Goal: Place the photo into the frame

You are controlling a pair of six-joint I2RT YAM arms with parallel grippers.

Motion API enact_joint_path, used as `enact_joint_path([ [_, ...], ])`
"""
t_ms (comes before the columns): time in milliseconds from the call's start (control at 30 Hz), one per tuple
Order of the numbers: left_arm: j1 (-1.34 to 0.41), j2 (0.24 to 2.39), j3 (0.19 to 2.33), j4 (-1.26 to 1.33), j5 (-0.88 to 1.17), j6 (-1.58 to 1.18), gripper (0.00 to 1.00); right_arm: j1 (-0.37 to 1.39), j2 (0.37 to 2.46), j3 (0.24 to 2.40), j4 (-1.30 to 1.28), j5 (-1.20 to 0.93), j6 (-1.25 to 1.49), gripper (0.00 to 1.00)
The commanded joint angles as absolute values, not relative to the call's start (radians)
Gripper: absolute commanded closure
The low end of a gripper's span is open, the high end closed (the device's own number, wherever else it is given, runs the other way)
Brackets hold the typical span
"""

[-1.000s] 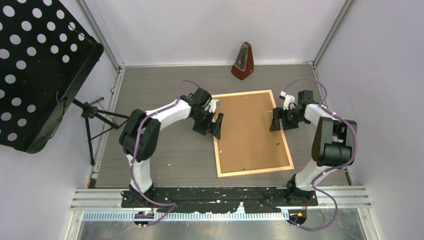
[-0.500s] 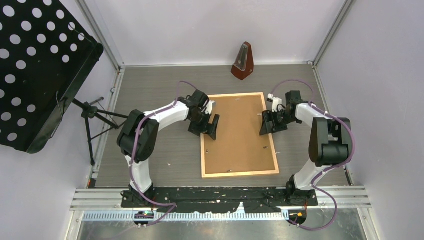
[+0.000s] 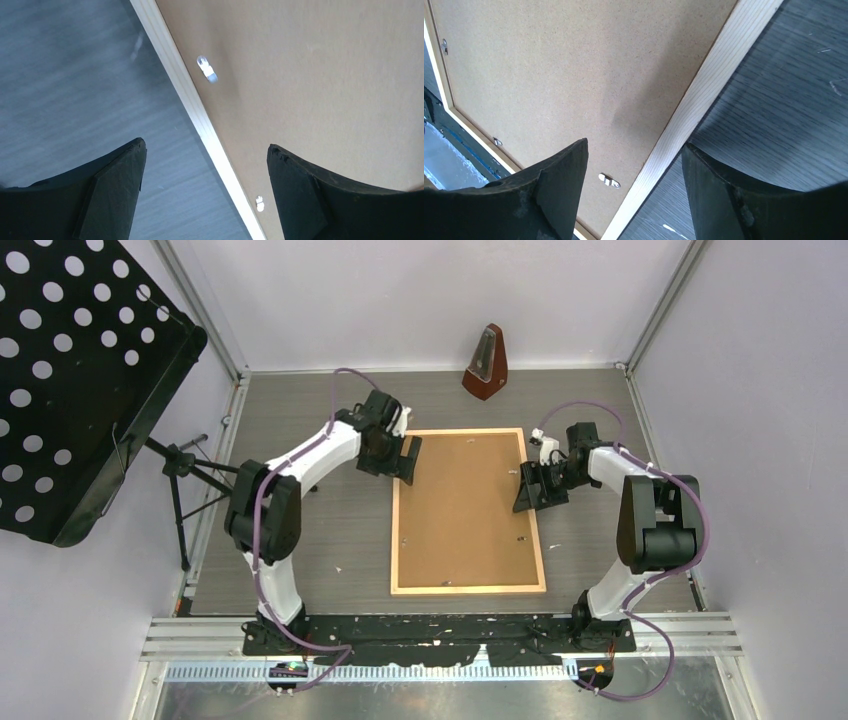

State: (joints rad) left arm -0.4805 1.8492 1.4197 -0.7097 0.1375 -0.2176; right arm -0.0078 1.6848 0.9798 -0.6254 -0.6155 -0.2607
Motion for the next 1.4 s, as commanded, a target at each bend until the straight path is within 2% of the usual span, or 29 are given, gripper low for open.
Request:
enact_joint_path([
  [0,-0.465,1.924,1.542,-0.755,0.088,-0.175,0.12,0.0,1.657,1.014,-0.614,-0.647,-0.244,0.26],
  [233,-0.466,2.016,1.642,-0.778,0.048,-0.191,0.16,0.0,1.641,1.003,-0.591,-0.623,-0.241,0.26],
  [700,-0.514,2.124,1.714,-0.813,-0.063,-0.224,0.23,0.0,1.665,0.996,-0.568,-0.618,-0.237,0.27],
  [833,-0.514,2.153,1.743,-0.825,-0.065,-0.227,0.31,0.0,1.664,0.993,-0.567,-0.62,-0.238,0.27],
  [1233,-0.512,2.198,1.785,-0.834,-0.061,-0.219,0.43,-0.002,1.675,0.988,-0.568,-0.637,-0.24,0.27],
  [1367,-0.512,2.197,1.789,-0.836,-0.062,-0.213,0.52,-0.006,1.676,0.986,-0.567,-0.642,-0.239,0.27],
])
